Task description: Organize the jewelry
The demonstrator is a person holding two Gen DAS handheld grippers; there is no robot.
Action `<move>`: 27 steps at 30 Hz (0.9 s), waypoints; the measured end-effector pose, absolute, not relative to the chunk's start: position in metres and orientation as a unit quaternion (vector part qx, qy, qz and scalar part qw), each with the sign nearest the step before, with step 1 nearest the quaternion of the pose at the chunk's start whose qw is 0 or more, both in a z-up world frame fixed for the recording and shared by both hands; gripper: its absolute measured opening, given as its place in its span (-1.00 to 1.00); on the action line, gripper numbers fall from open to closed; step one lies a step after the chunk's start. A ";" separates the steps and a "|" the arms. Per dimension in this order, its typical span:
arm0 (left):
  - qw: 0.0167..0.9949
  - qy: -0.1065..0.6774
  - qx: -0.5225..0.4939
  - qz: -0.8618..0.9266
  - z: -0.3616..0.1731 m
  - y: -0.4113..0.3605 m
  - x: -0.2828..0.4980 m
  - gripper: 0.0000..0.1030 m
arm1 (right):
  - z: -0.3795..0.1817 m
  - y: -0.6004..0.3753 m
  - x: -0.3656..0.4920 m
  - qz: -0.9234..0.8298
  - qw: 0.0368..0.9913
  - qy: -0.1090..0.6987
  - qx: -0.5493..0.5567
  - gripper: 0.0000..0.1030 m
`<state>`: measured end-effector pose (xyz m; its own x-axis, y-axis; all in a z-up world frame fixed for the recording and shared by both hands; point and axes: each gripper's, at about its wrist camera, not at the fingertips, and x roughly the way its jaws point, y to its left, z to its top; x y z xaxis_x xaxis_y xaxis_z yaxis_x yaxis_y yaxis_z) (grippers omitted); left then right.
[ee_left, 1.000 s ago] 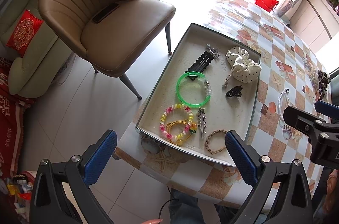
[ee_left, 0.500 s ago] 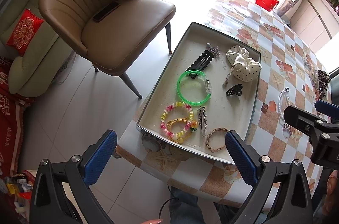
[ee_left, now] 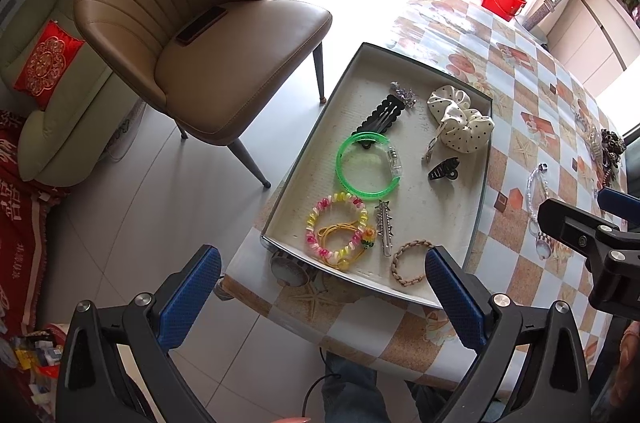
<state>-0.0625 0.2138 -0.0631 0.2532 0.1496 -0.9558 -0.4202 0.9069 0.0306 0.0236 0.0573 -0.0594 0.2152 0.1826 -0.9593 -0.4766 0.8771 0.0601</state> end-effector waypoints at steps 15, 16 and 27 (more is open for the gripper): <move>0.782 0.585 -0.112 0.182 -0.065 0.218 -0.065 1.00 | -0.059 0.058 0.023 0.215 0.769 0.589 -0.126 0.99; 0.782 0.585 -0.112 0.182 -0.065 0.218 -0.065 1.00 | -0.059 0.058 0.023 0.215 0.769 0.589 -0.126 0.99; 0.782 0.585 -0.112 0.182 -0.067 0.220 -0.064 1.00 | -0.061 0.058 0.023 0.214 0.769 0.590 -0.125 0.99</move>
